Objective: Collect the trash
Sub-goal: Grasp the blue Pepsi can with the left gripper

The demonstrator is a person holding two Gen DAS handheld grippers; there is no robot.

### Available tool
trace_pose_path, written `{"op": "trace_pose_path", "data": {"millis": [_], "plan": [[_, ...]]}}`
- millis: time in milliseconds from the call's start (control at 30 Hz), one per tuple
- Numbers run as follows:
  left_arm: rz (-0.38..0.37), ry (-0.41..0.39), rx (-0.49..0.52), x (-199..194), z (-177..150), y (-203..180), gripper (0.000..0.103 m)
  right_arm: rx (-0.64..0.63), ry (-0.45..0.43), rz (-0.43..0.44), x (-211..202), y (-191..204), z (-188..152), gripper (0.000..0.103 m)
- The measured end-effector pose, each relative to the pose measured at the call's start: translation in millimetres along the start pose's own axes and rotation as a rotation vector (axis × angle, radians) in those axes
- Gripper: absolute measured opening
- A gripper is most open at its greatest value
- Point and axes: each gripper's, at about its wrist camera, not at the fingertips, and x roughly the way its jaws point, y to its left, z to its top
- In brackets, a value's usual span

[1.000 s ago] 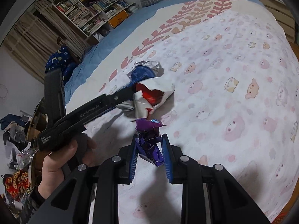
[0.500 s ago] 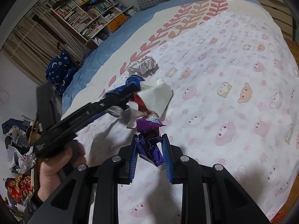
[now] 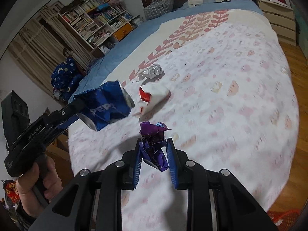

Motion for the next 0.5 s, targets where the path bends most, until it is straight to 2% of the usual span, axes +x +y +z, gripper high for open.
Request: {"op": "trace_pose_path", "data": {"millis": [67,167,300,400,433,467,500], "plan": [[-0.004,0.016,0.0,-11,-10,-5,0.001,-0.009,-0.011,0.0,-14,4,-11,0.026],[0.001,0.031,0.007,-20,-29,-9,0.001,-0.031,-0.014,0.01,-32,10,-31,0.026],[-0.001,0.113,-0.037,-5,-51,-3,0.001,-0.02,-0.006,0.008,-46,7,-51,0.026],[-0.039,0.158,-0.049,2,-62,-3,0.001,-0.008,-0.013,-0.001,-57,2,-60,0.027],[-0.053,0.163,-0.04,3,-63,-6,0.002,-0.005,-0.014,-0.004,-59,-1,-61,0.027],[-0.062,0.163,-0.019,3,-63,-11,0.008,0.001,-0.018,-0.008,-62,-4,-62,0.027],[-0.063,0.159,0.002,3,-64,-15,0.026,0.007,-0.021,-0.012,-66,-7,-63,0.027]]}}
